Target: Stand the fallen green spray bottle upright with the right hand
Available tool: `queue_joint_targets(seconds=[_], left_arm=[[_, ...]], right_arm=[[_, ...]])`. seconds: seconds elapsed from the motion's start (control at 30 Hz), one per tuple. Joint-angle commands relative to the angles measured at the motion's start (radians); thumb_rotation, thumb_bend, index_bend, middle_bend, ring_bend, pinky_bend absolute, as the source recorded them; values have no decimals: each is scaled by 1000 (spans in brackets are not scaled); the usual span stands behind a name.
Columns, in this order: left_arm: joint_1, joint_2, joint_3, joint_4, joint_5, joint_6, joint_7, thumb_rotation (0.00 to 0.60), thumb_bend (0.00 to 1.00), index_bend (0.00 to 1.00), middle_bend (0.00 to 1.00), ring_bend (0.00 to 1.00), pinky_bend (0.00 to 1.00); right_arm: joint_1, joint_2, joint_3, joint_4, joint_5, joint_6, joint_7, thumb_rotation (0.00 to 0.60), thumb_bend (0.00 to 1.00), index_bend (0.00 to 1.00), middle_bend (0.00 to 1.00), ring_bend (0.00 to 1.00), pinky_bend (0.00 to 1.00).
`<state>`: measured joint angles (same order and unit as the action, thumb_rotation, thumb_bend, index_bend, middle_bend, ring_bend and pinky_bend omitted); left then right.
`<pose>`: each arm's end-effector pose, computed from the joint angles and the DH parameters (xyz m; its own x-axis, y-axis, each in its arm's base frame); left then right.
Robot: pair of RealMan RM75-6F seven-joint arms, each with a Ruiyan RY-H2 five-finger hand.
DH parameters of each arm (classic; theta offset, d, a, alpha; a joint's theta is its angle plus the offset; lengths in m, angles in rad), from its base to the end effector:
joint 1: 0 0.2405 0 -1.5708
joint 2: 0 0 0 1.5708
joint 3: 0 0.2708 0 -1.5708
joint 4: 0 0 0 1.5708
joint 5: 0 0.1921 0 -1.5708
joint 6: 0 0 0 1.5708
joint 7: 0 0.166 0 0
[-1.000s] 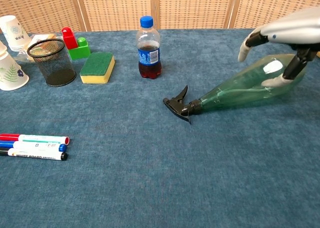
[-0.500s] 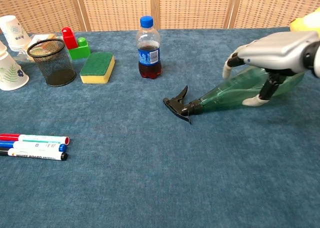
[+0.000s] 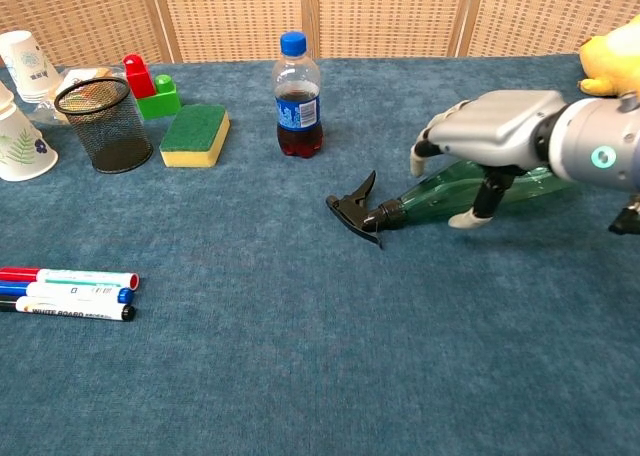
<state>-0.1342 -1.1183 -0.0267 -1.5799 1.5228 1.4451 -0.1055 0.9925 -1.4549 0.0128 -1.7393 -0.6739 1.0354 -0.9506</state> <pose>-0.3143 0.2141 0.1740 0.3336 0.0489 0.9414 0.9415 -0.0687 -0.3301 -0.1222 -0.3570 -0.0093 0.8186 -0.2350 0.5241 -0.5648 -0.4950 0.6603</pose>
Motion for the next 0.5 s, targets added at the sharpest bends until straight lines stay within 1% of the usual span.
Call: queue_joint_targets(seconds=[0.03, 0.2, 0.3, 0.37, 0.43, 0.5], left_arm=[[-2, -5, 2, 8, -4, -8, -8, 600, 307, 363, 261, 246, 277], [-1, -6, 5, 16, -9, -15, -16, 600, 307, 363, 257, 246, 278], [4, -5, 4, 22, -15, -13, -23, 600, 307, 363, 256, 246, 279], [5, -5, 4, 25, -17, -12, -26, 600, 307, 362, 256, 246, 279], [6, -6, 6, 27, -16, -13, -29, 600, 307, 363, 256, 246, 279], [7, -7, 7, 28, -16, -13, -30, 600, 307, 363, 257, 246, 279]], right_arm=[[16, -20, -6, 14, 11, -2, -28, 476, 332, 216, 152, 13, 80], [25, -37, -12, 31, 24, -4, -47, 481, 332, 234, 156, 24, 81], [26, -46, -17, 46, 25, 0, -49, 512, 331, 254, 166, 39, 80], [25, -49, -19, 53, 25, 0, -48, 559, 329, 270, 183, 54, 80], [22, -54, -21, 63, 17, 1, -41, 594, 322, 298, 217, 75, 82], [19, -57, -23, 69, 9, 0, -34, 600, 309, 333, 262, 105, 105]])
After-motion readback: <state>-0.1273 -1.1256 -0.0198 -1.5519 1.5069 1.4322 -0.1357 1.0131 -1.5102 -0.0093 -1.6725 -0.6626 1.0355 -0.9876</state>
